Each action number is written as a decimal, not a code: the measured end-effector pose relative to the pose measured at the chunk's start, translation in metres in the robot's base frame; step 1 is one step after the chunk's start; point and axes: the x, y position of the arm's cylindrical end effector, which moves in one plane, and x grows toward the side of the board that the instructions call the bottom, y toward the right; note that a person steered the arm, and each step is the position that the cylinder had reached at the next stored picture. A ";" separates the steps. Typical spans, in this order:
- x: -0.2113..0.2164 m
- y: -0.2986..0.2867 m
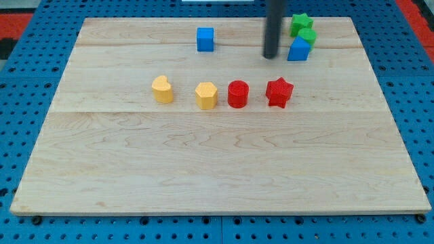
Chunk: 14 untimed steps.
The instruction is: Move the blue triangle right to the blue cube
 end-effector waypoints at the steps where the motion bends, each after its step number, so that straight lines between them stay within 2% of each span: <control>1: 0.033 0.070; 2: -0.012 0.105; 3: -0.041 0.098; 5: -0.037 0.036; 7: -0.037 -0.003; 9: 0.015 -0.023; 11: -0.029 -0.010; 14: -0.040 -0.009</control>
